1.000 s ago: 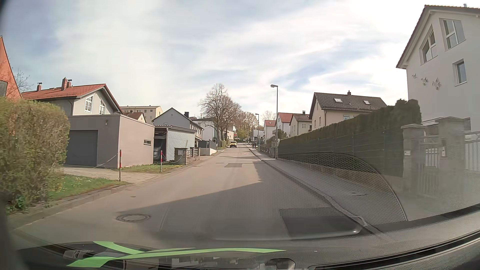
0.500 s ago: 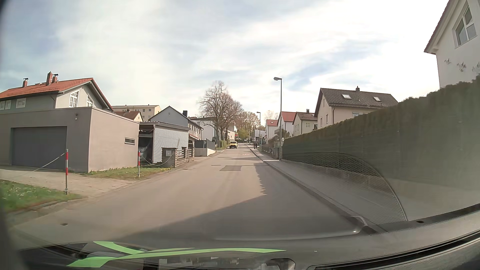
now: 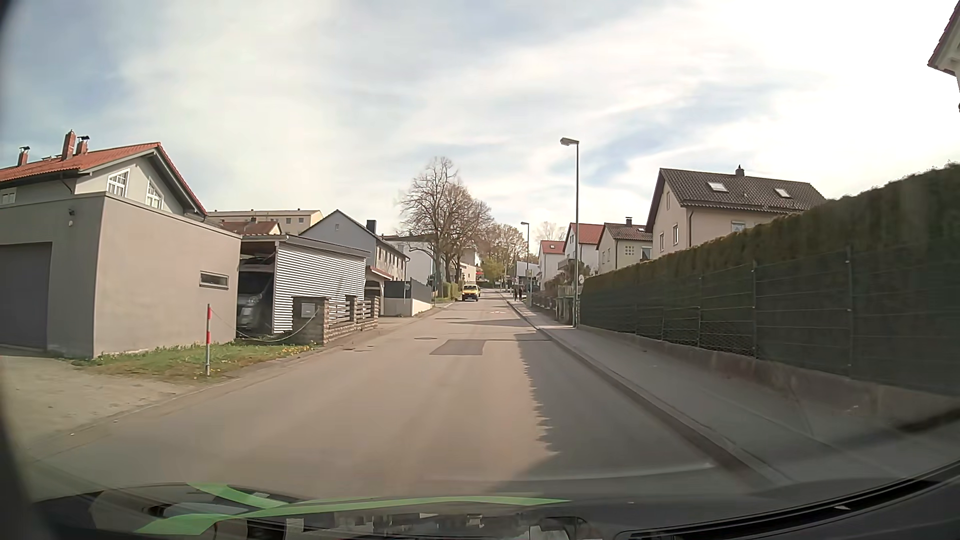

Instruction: Follow the waypoints while adhering to traffic rules and regulations

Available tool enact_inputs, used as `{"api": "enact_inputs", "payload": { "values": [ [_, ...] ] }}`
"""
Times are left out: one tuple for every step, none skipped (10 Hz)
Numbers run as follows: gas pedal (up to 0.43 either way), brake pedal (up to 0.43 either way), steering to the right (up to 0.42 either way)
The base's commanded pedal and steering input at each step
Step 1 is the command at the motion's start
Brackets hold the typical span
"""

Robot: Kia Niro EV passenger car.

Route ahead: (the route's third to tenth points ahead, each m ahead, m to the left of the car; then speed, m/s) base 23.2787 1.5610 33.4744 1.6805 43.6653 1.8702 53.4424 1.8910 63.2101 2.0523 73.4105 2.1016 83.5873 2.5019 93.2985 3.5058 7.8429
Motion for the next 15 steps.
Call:
{"api": "enact_inputs", "payload": {
  "values": [
    [0.138,0.000,-0.017],
    [0.138,0.000,-0.014],
    [0.138,0.000,-0.009],
    [0.138,0.000,-0.007],
    [0.138,0.000,-0.007],
    [0.138,0.000,-0.007],
    [0.138,0.000,-0.007],
    [0.138,0.000,-0.007],
    [0.150,0.000,-0.007],
    [0.150,0.000,-0.007],
    [0.150,0.000,-0.007],
    [0.150,0.000,-0.007],
    [0.150,0.000,-0.007],
    [0.138,0.000,-0.007],
    [0.138,0.000,-0.007]
  ]
}}
